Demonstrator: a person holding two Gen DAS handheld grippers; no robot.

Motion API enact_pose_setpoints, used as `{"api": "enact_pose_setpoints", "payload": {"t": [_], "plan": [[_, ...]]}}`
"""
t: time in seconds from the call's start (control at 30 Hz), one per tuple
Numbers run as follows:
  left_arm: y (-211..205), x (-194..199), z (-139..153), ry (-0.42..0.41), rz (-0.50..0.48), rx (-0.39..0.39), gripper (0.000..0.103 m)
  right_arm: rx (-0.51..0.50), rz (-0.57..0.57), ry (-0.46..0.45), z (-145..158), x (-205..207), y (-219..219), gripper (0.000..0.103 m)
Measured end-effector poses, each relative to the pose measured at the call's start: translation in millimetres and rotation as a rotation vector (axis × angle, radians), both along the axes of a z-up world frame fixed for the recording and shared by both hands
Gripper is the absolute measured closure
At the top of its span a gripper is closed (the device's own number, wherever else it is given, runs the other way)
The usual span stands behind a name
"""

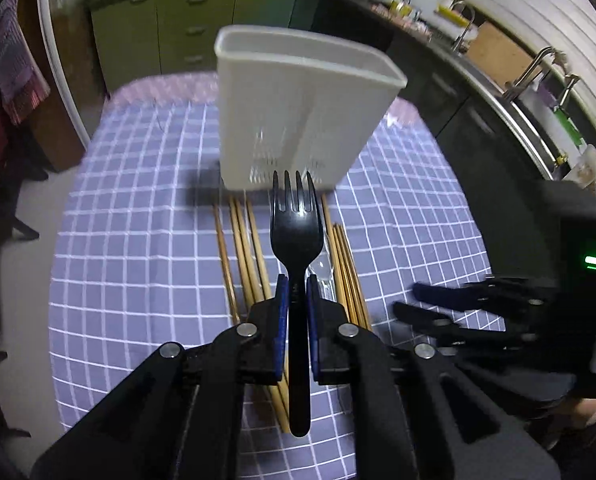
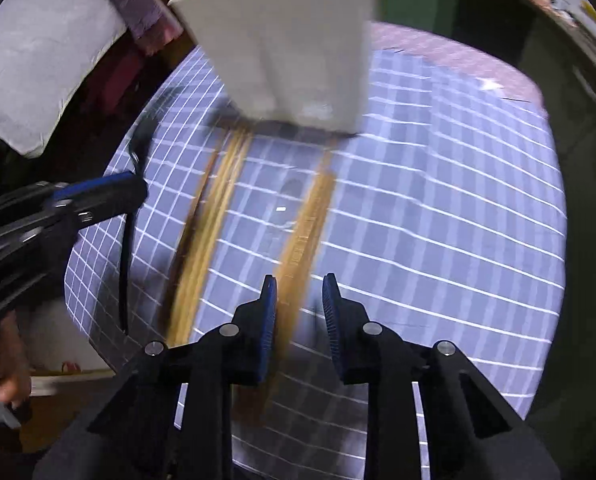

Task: Organize utensils
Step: 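Lift the fork into the white holder with the left tool while the right tool grasps the clear spoon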

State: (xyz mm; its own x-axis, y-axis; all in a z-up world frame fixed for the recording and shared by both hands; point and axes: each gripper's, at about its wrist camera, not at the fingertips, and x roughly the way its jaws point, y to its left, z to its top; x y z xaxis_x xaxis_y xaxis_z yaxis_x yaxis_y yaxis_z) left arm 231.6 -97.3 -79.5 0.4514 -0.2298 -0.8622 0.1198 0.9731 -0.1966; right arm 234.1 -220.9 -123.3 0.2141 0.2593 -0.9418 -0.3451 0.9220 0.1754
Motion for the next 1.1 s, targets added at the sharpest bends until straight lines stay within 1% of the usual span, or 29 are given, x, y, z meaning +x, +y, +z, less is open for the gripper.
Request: {"api": "enact_pose_setpoints", "payload": {"t": [0.07, 0.2, 0.33, 0.57, 0.67, 0.8, 0.97, 1.0, 1.1], "plan": [[9, -8, 7, -0.026, -0.006, 0.008, 0.094, -0.021, 0.006, 0.040, -10, 8, 15, 0.087], [23, -16, 8, -0.044, -0.014, 0.008, 0.094, -0.038, -0.018, 0.105, -28, 20, 30, 0.088], [29, -17, 7, -0.055, -0.019, 0.012, 0.094, -0.036, -0.042, 0.140, -37, 29, 36, 0.088], [34, -16, 4, -0.057, -0.024, 0.010, 0.094, -0.056, -0.068, 0.172, -49, 42, 40, 0.088], [35, -17, 5, -0.066, -0.026, 0.014, 0.094, -0.072, -0.069, 0.177, -51, 45, 44, 0.088], [36, -17, 5, -0.067, -0.027, 0.012, 0.094, -0.104, -0.065, 0.186, -61, 50, 60, 0.089], [36, -17, 7, -0.071, -0.031, 0.018, 0.094, -0.129, -0.065, 0.150, -62, 47, 67, 0.092], [36, -17, 8, -0.075, -0.030, 0.020, 0.094, -0.124, -0.065, 0.140, -61, 46, 68, 0.092], [39, -14, 14, -0.086, -0.022, 0.014, 0.094, -0.069, -0.063, 0.107, -54, 41, 67, 0.093]]}}
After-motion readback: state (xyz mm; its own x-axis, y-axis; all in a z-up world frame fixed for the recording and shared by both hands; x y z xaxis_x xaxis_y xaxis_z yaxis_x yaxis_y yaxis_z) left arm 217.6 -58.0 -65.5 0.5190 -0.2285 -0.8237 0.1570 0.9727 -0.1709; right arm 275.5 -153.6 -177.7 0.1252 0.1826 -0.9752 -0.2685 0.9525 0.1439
